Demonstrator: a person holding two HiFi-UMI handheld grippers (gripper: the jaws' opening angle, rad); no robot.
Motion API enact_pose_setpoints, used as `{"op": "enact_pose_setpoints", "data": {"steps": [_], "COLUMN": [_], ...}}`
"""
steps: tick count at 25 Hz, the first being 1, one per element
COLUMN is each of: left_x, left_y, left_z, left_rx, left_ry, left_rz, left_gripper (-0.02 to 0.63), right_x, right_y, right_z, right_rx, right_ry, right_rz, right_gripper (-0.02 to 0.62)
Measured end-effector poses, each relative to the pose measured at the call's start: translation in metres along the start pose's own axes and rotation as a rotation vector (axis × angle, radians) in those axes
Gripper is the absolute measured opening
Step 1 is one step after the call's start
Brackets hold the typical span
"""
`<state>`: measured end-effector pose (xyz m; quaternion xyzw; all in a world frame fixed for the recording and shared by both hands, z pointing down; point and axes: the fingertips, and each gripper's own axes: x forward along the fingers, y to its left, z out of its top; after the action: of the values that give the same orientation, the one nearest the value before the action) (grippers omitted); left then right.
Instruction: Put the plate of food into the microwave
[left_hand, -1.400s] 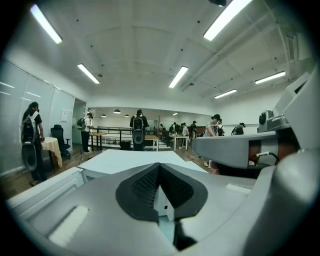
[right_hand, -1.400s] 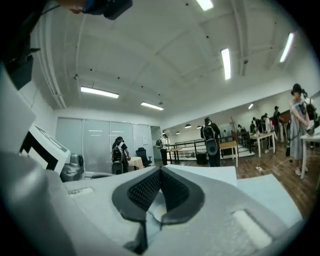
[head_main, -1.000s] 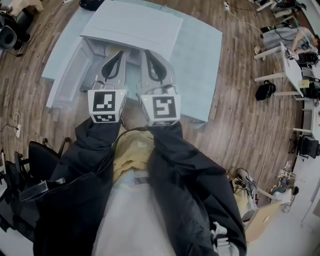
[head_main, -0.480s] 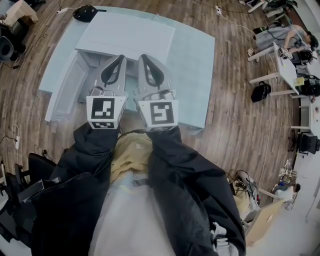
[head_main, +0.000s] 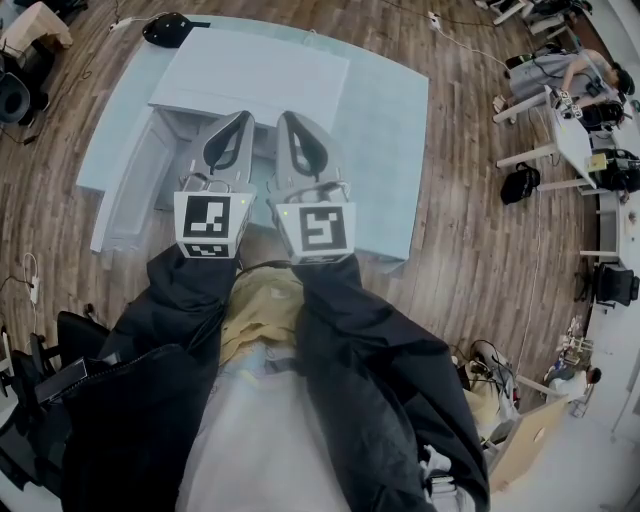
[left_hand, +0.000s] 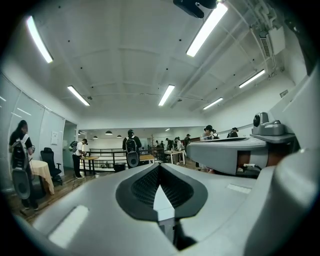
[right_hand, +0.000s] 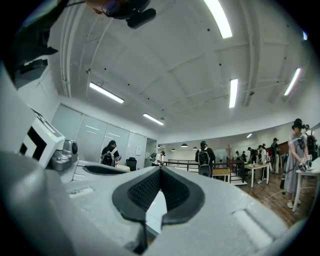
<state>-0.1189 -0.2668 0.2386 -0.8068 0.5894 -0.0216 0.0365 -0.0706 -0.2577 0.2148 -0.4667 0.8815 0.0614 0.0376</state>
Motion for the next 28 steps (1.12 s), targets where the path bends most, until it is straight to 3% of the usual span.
{"op": "enact_pose_setpoints", "data": {"steps": [28], "left_x": [0.016], "left_y": [0.003], "left_z": [-0.017], "left_rx": [-0.016], "left_ry": [0.036], "left_rz": [-0.026], "left_gripper": [0.000], "right_x": [0.011], "right_y": [-0.009], "right_z": [-0.018], "right_rx": [0.009], "right_ry": [0.034], "right_rz": [-0.034], "right_gripper": [-0.006]}}
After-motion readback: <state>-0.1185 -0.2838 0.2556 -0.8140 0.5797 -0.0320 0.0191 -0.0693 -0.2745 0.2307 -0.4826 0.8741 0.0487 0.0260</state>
